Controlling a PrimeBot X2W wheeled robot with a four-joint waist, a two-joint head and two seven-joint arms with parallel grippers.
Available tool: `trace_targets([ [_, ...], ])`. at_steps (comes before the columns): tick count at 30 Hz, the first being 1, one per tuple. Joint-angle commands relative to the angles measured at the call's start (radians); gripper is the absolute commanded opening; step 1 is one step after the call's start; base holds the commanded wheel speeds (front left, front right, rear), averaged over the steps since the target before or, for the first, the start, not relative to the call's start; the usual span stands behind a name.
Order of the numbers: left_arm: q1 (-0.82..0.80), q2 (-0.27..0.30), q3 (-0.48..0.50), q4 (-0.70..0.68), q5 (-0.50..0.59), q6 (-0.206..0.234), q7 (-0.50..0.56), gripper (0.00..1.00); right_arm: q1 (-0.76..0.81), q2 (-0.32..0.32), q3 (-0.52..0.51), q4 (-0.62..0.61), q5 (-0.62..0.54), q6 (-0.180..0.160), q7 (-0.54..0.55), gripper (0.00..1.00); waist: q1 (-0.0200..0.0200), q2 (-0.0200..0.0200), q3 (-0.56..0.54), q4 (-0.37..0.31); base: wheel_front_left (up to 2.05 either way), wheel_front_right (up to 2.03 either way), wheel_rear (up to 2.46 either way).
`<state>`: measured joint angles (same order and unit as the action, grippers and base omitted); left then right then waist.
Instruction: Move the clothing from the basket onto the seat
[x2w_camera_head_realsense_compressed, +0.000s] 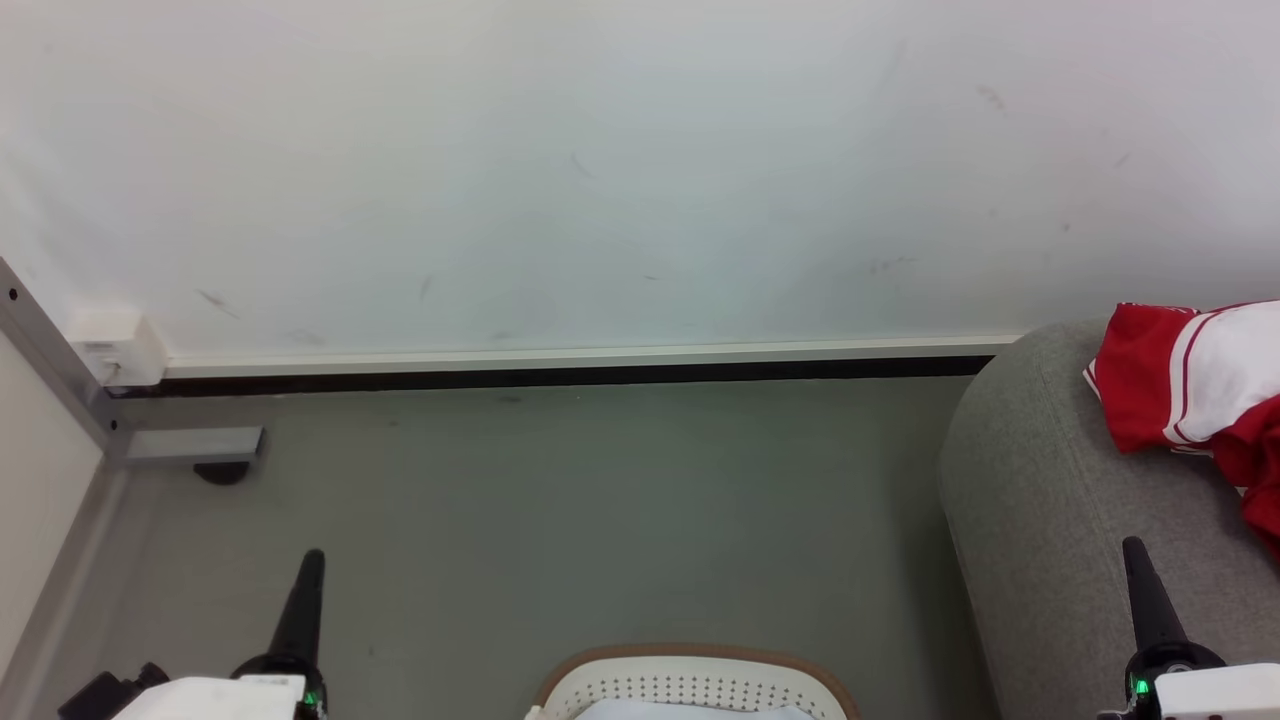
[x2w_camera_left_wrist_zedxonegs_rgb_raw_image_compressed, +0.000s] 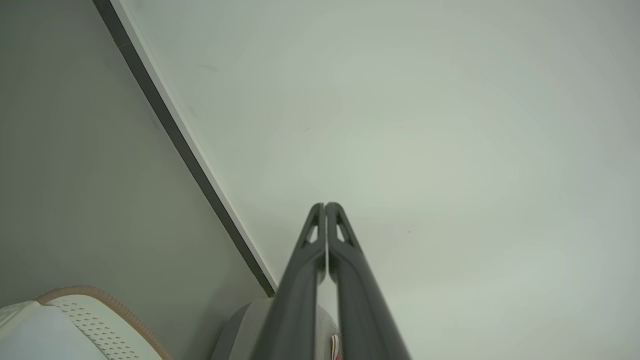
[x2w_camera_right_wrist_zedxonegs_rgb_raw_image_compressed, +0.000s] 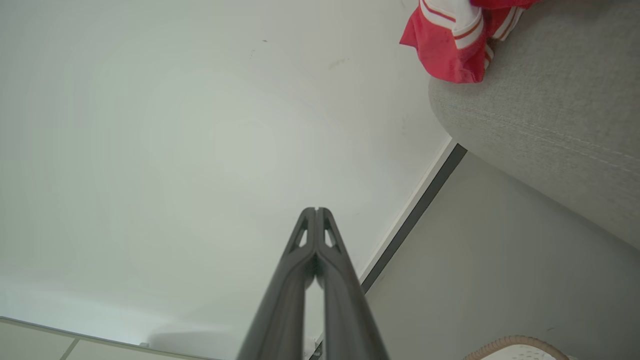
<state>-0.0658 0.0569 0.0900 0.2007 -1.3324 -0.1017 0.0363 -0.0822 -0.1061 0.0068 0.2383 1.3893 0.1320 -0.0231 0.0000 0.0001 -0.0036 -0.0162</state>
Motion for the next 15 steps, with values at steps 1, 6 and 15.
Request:
trace_targets([
  [1,-0.020,0.002,0.007,-0.001,-0.022,0.002,0.008,0.00,-0.022,-0.012,-0.004,-0.001,0.031,-0.002,0.006,0.00,0.0000,-0.0001,0.000,0.001,0.00,0.00,0.00],
  [6,-0.023,0.001,0.010,0.001,-0.060,0.002,0.018,0.00,-0.023,-0.013,-0.007,0.000,0.071,-0.002,0.013,0.00,0.0000,-0.0001,0.000,0.003,0.00,0.00,0.00],
  [15,-0.032,-0.001,0.016,0.005,-0.127,0.002,0.038,0.00,-0.026,-0.015,-0.011,0.002,0.148,-0.002,0.027,0.00,0.0000,-0.0001,0.001,0.006,0.00,0.00,0.00],
])
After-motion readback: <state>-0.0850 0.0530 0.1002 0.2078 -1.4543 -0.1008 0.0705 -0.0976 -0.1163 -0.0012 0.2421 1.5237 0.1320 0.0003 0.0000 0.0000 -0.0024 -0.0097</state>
